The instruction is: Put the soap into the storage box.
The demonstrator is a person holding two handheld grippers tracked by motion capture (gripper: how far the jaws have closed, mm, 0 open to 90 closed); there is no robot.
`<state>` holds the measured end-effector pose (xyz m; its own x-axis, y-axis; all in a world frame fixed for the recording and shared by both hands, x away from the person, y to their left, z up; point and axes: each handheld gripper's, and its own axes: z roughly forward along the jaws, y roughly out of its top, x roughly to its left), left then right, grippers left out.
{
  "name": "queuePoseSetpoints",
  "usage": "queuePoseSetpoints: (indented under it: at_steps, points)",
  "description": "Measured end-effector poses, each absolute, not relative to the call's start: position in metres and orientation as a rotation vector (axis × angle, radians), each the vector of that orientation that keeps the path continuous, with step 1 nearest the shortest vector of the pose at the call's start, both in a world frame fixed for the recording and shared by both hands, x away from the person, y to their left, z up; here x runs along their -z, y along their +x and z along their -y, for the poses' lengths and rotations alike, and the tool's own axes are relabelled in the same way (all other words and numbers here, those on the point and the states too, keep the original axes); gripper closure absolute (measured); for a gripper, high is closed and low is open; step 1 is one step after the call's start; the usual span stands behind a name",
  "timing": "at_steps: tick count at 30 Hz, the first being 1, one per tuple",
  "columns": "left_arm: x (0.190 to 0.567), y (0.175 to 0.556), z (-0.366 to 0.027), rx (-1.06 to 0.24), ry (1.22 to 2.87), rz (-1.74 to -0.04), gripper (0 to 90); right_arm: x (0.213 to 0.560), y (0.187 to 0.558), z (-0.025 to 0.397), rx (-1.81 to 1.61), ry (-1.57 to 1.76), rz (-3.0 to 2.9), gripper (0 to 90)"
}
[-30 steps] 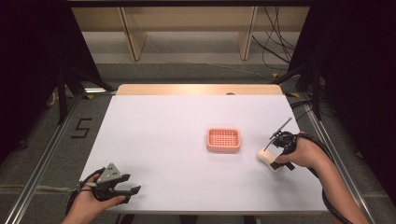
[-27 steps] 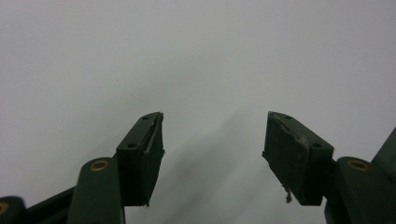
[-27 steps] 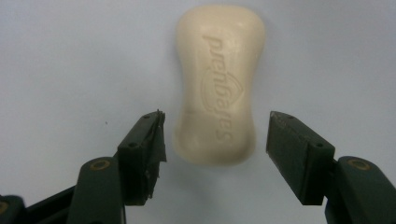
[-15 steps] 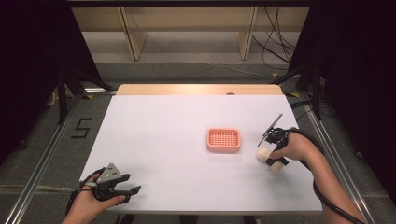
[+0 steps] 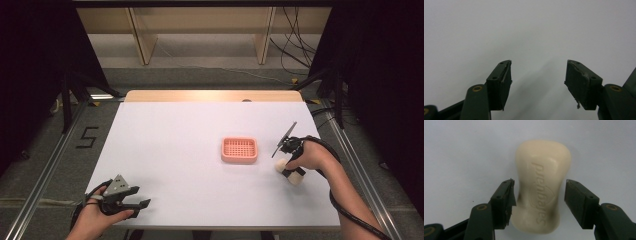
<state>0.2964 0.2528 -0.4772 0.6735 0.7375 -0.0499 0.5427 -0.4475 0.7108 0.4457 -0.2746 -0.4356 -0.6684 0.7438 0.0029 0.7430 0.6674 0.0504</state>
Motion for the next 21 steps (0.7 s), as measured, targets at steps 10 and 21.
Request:
queuePoseSetpoints:
  at_steps: [10, 21]
  points:
    - [0.477, 0.297, -0.253, -0.344, 2.163, -0.982, 37.1, 0.441, 0.447, 0.271, -0.063, 1.292, -2.845, 42.9]
    - [0.478, 0.296, -0.253, -0.340, 2.166, -0.981, 37.1, 0.447, 0.449, 0.271, -0.031, 1.319, -2.859, 47.3]
